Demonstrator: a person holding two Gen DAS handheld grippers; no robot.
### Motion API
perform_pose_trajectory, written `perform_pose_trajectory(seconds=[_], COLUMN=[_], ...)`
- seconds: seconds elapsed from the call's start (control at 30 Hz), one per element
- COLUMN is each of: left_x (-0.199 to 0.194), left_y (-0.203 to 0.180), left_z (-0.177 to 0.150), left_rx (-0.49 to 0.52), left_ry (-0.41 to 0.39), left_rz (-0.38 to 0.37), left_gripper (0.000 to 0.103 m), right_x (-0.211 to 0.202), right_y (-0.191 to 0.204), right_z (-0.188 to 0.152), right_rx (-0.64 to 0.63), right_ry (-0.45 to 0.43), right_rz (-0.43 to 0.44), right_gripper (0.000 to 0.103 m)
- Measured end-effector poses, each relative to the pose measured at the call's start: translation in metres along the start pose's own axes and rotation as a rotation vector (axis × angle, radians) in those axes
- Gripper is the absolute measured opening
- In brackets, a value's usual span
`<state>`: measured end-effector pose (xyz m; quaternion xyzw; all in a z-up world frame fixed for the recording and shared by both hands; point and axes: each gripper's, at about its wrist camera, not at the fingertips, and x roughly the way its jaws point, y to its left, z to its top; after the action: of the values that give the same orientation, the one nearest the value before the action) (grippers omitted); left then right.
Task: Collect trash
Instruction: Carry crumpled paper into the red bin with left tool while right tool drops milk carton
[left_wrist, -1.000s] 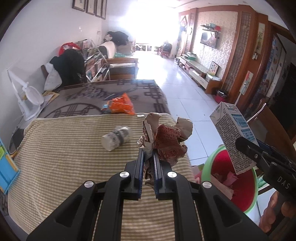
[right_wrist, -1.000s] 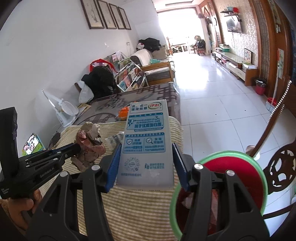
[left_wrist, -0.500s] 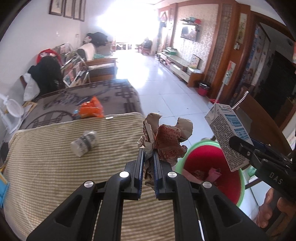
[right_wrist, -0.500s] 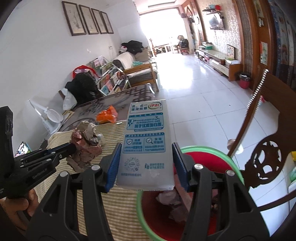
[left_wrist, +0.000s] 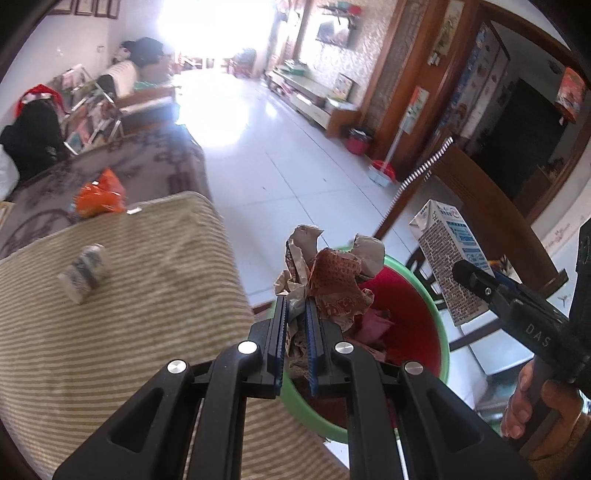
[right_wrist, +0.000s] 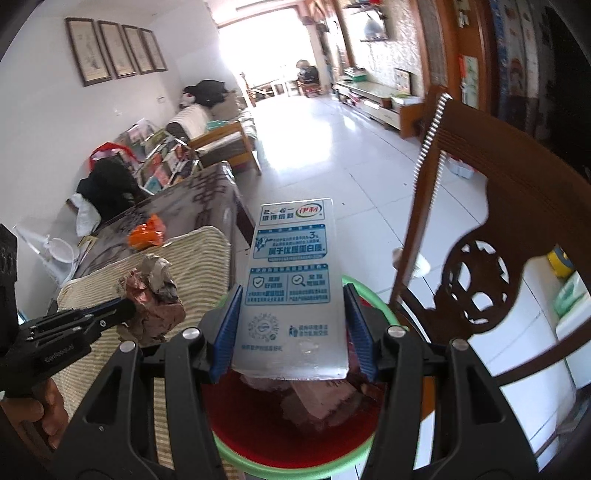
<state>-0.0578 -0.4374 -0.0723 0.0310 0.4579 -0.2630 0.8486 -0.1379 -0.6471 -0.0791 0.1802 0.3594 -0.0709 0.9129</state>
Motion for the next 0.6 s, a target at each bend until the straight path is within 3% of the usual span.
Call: perform_pose_trajectory(seconds=[0.4, 0.5, 0.57, 0.6], left_x=[0.024, 0.027, 0.029, 0.028], left_y=[-0.011, -0.011, -0.01, -0.008], left_z=[-0.004, -0.007, -0.008, -0.009], left_rx=[0.008, 0.006, 0.005, 0.001], left_ry=[0.07, 0.086, 0.095, 0.092], left_rz=[-0.062, -0.079, -0.087, -0.088], left_gripper=[0.007, 0.014, 0.035, 0.053], right_x=[0.001, 0.004, 0.007, 0.008], right_y=[-0.009, -0.008, -0.007, -0.007], right_z=[0.001, 0.002, 0.001, 0.001], right_rx=[0.013, 0.013, 0.013, 0.014], right_ry=[0.016, 0.022, 0.029, 0.031], right_rz=[-0.025, -0.035, -0.048, -0.055], right_gripper=[0.052, 0.052, 0.053, 0.053])
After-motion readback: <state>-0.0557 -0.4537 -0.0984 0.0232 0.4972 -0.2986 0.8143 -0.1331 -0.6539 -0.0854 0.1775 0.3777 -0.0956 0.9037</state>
